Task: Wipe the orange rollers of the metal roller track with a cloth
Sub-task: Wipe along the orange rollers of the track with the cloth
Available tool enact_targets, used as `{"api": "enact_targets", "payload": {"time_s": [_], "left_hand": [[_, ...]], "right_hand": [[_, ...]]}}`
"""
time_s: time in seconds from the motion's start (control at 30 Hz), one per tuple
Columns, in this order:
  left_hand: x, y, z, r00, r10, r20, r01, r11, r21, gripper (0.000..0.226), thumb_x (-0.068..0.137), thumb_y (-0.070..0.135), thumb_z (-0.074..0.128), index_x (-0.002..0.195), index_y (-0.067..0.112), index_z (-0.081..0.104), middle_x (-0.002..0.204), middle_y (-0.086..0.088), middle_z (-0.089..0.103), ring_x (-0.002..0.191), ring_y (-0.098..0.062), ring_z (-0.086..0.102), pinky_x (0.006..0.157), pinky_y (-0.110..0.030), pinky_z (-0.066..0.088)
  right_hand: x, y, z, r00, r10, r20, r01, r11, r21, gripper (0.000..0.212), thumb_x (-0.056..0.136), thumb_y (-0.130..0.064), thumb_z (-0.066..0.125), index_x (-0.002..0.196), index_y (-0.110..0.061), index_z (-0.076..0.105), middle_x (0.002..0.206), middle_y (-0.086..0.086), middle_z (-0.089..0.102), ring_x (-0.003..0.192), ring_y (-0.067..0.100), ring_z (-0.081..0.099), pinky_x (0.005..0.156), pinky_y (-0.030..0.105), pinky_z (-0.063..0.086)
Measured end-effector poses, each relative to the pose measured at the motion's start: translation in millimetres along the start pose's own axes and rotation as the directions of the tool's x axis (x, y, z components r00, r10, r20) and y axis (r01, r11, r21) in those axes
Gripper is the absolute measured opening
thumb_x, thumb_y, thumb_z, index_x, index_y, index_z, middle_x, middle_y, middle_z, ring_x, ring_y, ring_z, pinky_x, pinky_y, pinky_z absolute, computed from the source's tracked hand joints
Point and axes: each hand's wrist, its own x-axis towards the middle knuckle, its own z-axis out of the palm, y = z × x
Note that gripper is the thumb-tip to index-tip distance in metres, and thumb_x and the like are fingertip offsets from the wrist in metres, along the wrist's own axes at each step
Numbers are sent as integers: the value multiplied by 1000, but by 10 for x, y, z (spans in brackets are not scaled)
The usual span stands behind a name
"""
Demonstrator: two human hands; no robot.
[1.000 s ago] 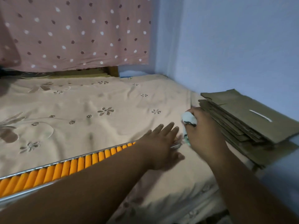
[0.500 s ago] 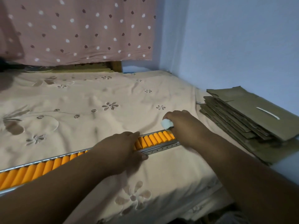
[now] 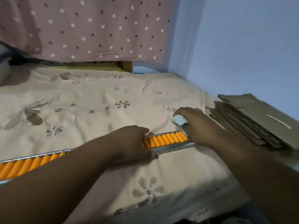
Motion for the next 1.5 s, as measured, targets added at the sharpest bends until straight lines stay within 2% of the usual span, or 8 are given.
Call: {"api": "enact_targets", "payload": {"time_s": [0.17, 0.37, 0.47, 0.6, 0.8, 1.03, 1.33, 1.5], "left_hand": [[-53, -114, -44, 999, -33, -3, 33, 999, 29, 55, 69, 71, 65, 109, 33, 69, 97, 6, 70, 91, -14, 63, 81, -34, 54], [-114, -150, -6, 1000, -16, -10, 15, 999, -46, 59, 71, 71, 63, 115, 32, 66, 103, 7, 70, 97, -16, 63, 87, -39, 54], [-152, -143, -41, 999, -12, 47, 16, 996, -83, 59, 73, 68, 67, 122, 34, 62, 111, 8, 68, 100, -13, 63, 92, -37, 52], [-213, -270, -87, 997, -20, 79, 17, 999, 34, 53, 68, 70, 68, 106, 34, 59, 99, 9, 64, 87, -11, 60, 79, -33, 51], [-284, -392, 27, 999, -36, 12, 35, 999, 38, 96, 69, 73, 67, 151, 36, 35, 134, 3, 57, 120, -18, 55, 97, -33, 46], [-298, -390, -10, 1000, -28, 7, 28, 1000, -3, 96, 68, 71, 70, 149, 33, 38, 136, 3, 57, 119, -18, 55, 98, -33, 47], [-839, -841, -195, 997, -69, -44, 70, 997, 27, 63, 70, 70, 66, 122, 36, 56, 115, 14, 60, 99, -6, 58, 89, -33, 52], [-875, -876, -199, 996, -74, -39, 75, 997, 23, 60, 70, 71, 63, 117, 33, 59, 109, 9, 64, 91, -6, 63, 83, -35, 55]], "right_hand": [[-292, -190, 298, 998, -50, 37, 54, 991, -120, 29, 85, -7, 55, 109, -24, 54, 103, -3, 54, 89, 24, 43, 79, 45, 44], [-296, -105, -109, 980, -80, 182, 56, 990, 132, 17, 98, -13, 61, 100, -29, 58, 92, -11, 60, 86, 4, 57, 74, 16, 43], [36, -103, -41, 1000, -17, -13, 18, 992, 125, 19, 94, -7, 61, 104, -24, 60, 102, -7, 62, 95, 15, 58, 82, 26, 46], [22, -293, 321, 990, -88, 108, 85, 996, 32, 37, 87, -3, 61, 115, -27, 61, 113, -5, 61, 105, 20, 48, 89, 37, 42], [-292, -359, 93, 964, -153, 217, 113, 976, 184, 25, 90, -15, 65, 110, -31, 66, 104, -15, 67, 97, 5, 58, 83, 25, 46], [14, -478, 106, 990, -74, 122, 41, 966, 257, 45, 81, 2, 62, 104, -35, 68, 103, -15, 70, 96, -1, 62, 80, 17, 47], [-224, -552, -128, 919, -134, 370, 12, 949, 314, 32, 77, -21, 70, 105, -37, 74, 100, -21, 73, 95, -4, 67, 82, 20, 53], [81, -643, 124, 989, 9, 150, -69, 916, 396, 20, 93, -19, 68, 96, -38, 73, 91, -6, 77, 80, 11, 71, 69, 24, 54]]}}
